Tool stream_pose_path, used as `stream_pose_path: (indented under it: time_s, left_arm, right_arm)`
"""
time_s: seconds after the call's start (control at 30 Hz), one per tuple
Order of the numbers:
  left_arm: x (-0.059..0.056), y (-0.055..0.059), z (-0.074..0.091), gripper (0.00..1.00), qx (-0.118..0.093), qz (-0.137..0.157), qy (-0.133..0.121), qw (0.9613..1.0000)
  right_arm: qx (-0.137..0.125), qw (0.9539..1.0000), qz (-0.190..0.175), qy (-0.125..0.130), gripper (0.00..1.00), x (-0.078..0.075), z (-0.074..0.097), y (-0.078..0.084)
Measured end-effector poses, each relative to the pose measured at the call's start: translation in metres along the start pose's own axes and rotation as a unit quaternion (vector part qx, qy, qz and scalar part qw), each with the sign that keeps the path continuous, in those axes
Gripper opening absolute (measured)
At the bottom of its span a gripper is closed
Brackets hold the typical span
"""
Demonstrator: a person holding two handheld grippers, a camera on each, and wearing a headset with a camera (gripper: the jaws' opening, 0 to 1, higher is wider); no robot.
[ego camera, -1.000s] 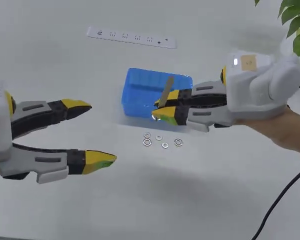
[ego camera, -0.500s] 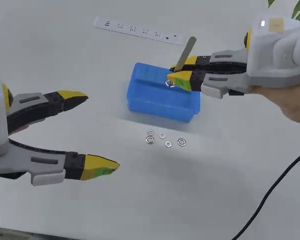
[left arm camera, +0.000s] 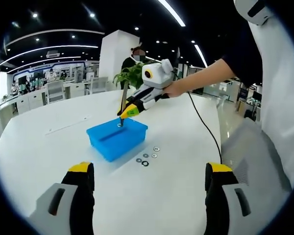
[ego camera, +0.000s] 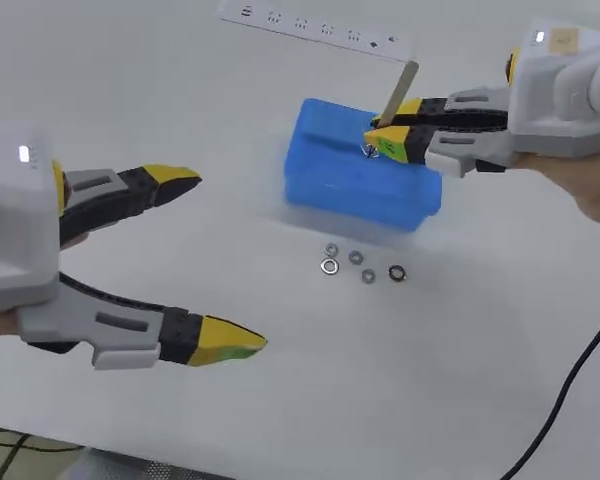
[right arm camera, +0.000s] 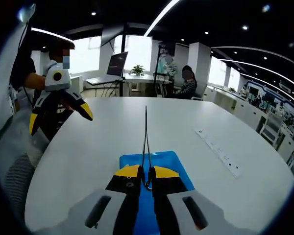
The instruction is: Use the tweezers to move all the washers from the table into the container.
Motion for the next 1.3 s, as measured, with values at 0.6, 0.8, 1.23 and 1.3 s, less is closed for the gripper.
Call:
stream_pose_path:
  time_s: [0.6, 0.8, 1.23, 1.3]
  left_arm:
    - [0.002, 0.004, 0.006, 0.99, 0.006, 0.035, -0.039, 0.9986]
    - [-0.003, 0.006, 0.005, 0.99, 0.011, 0.041, -0.042, 0.9982]
    - [-0.007, 0.005, 0.011, 0.99, 0.005, 0.052, -0.054, 0.9972]
    - [-0.007, 0.004, 0.011, 0.99, 0.005, 0.051, -0.054, 0.9972]
  right_arm:
    - [0.015, 0.9999, -0.003, -0.005, 0.09, -0.005, -0.037, 0.042]
    - [0.01, 0.9999, -0.011, -0.003, 0.09, -0.008, -0.035, 0.046]
    - [0.008, 0.9999, -0.013, -0.004, 0.11, -0.007, -0.034, 0.045]
    - [0.01, 0.9999, -0.013, -0.004, 0.11, -0.006, -0.033, 0.045]
Point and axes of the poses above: the centre of the closed fingertips' face, and the gripper's own axes: z roughly backward along the fingers, x roughly to its left, y roughly out of its underside, the point moved 5 cm from there along z, roughly backward along the fingers, and after that the axes turned 3 degrees about y, right-handed, at the moved point
